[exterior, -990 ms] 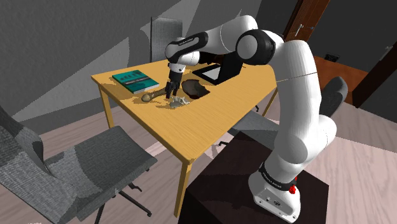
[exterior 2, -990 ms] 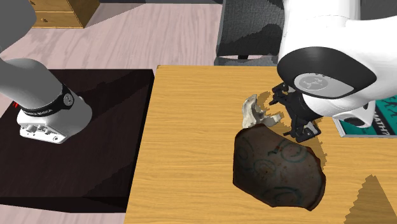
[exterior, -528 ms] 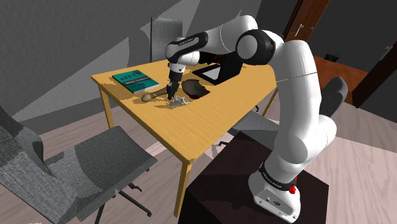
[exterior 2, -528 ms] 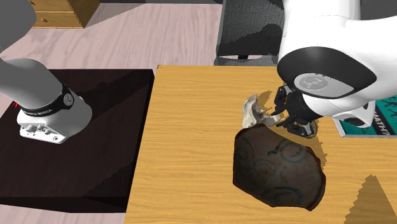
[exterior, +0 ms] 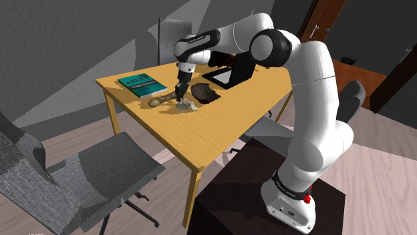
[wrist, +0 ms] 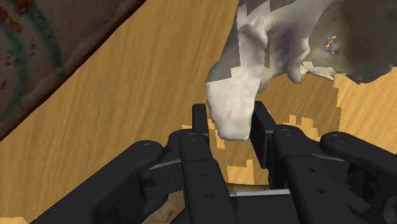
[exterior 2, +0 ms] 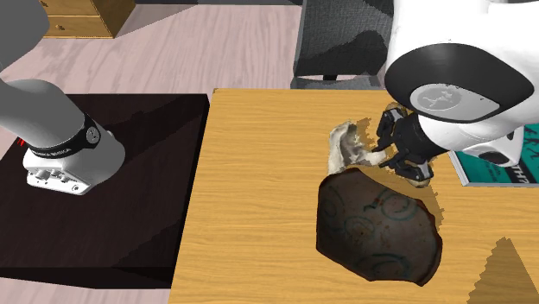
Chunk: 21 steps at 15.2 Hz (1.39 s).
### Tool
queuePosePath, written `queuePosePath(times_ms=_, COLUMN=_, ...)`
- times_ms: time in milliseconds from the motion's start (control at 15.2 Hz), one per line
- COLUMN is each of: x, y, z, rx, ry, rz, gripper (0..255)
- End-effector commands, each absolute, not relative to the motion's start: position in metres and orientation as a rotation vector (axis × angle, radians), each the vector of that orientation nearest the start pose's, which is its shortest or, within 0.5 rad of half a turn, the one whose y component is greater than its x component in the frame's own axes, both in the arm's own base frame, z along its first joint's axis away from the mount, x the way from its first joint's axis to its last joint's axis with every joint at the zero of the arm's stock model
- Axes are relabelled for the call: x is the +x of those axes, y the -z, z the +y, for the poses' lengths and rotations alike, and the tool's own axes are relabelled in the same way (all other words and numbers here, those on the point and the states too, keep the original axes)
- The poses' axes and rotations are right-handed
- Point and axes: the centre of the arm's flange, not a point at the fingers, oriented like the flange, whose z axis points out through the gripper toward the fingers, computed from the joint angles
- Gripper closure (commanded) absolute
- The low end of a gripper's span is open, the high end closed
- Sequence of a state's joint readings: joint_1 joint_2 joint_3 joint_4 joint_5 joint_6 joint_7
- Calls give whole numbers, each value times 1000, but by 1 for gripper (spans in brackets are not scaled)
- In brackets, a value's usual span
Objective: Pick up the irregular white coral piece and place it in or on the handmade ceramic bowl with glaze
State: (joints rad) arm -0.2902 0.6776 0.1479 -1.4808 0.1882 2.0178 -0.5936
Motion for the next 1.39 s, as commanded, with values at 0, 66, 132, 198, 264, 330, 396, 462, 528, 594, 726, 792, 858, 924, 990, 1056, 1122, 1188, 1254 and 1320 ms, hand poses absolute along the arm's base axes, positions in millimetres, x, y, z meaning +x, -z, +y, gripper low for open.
queuePosePath(times_ms=0, x=692, y=-282, z=-104, rx=-2812, ry=-47, rz=-471, gripper=255)
queuePosePath(times_ms=66, x=692, y=-288, z=-104, rx=-2812, ry=-47, rz=-471, gripper=255)
queuePosePath(times_ms=132, x=692, y=-293, z=-104, rx=-2812, ry=-47, rz=-471, gripper=255)
queuePosePath(times_ms=198, x=692, y=-298, z=-104, rx=-2812, ry=-47, rz=-471, gripper=255)
queuePosePath(times_ms=264, x=692, y=-303, z=-104, rx=-2812, ry=-47, rz=-471, gripper=255)
queuePosePath(times_ms=330, x=692, y=-309, z=-104, rx=-2812, ry=-47, rz=-471, gripper=255)
queuePosePath(times_ms=396, x=692, y=-314, z=-104, rx=-2812, ry=-47, rz=-471, gripper=255)
queuePosePath(times_ms=462, x=692, y=-319, z=-104, rx=-2812, ry=-47, rz=-471, gripper=255)
queuePosePath(times_ms=528, x=692, y=-325, z=-104, rx=-2812, ry=-47, rz=-471, gripper=255)
queuePosePath(times_ms=594, x=692, y=-330, z=-104, rx=-2812, ry=-47, rz=-471, gripper=255)
queuePosePath(times_ms=726, x=693, y=-330, z=-104, rx=-2812, ry=-47, rz=-471, gripper=255)
queuePosePath(times_ms=792, x=693, y=-330, z=-104, rx=-2812, ry=-47, rz=-471, gripper=0)
queuePosePath(times_ms=858, x=678, y=-336, z=-95, rx=-2868, ry=-45, rz=-433, gripper=0)
queuePosePath(times_ms=924, x=664, y=-342, z=-86, rx=-2923, ry=-44, rz=-393, gripper=0)
queuePosePath(times_ms=990, x=650, y=-347, z=-76, rx=-2978, ry=-42, rz=-352, gripper=0)
queuePosePath(times_ms=1056, x=637, y=-352, z=-65, rx=-3032, ry=-41, rz=-310, gripper=0)
queuePosePath(times_ms=1122, x=624, y=-356, z=-54, rx=-3085, ry=-39, rz=-266, gripper=0)
queuePosePath(times_ms=1188, x=611, y=-360, z=-42, rx=-3138, ry=-37, rz=-221, gripper=0)
queuePosePath(times_ms=1254, x=598, y=-363, z=-29, rx=-3190, ry=-35, rz=-174, gripper=0)
queuePosePath(times_ms=1320, x=586, y=-365, z=-16, rx=-3241, ry=-33, rz=-125, gripper=0)
